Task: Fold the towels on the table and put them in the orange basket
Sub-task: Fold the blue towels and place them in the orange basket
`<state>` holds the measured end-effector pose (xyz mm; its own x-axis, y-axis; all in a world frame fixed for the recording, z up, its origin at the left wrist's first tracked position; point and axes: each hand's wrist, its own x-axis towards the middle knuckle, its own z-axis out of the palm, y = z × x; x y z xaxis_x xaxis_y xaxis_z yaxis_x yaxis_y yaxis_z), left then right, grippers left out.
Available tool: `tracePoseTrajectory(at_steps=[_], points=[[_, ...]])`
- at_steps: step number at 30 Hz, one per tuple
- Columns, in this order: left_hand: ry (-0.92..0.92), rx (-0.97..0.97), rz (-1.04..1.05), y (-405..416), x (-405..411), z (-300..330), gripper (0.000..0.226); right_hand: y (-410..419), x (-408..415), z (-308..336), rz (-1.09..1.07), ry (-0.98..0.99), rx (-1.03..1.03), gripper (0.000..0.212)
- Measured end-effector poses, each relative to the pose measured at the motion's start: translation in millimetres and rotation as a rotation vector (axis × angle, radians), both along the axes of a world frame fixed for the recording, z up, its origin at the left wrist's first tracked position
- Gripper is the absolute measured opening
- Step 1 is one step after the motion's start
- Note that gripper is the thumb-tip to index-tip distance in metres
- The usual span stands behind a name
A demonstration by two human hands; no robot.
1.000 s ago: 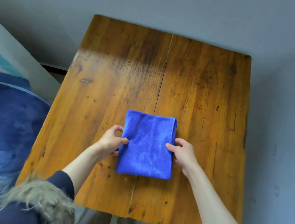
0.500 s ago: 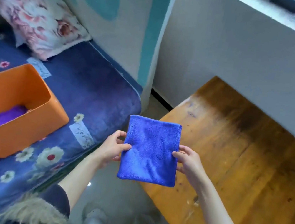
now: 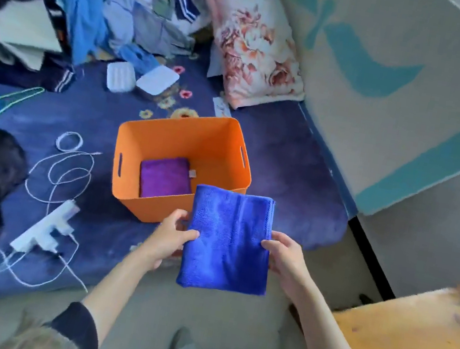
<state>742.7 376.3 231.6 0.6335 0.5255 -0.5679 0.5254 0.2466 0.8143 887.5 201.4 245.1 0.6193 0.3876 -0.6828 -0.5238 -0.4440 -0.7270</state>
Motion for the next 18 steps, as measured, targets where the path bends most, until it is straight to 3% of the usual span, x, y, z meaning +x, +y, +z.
tracePoseTrajectory(at_steps=[5,10,18], points=[[0.037,-0.039,0.099,61,8,-7,0.026,76,25,-5,0.131,-0.048,-0.005,0.025],[0.11,0.005,0.158,122,42,-22,0.045,148,73,-15,0.26,-0.092,-0.021,0.024],[0.281,-0.086,0.263,185,112,-86,0.042,247,146,-70,0.557,-0.239,-0.226,0.018]])
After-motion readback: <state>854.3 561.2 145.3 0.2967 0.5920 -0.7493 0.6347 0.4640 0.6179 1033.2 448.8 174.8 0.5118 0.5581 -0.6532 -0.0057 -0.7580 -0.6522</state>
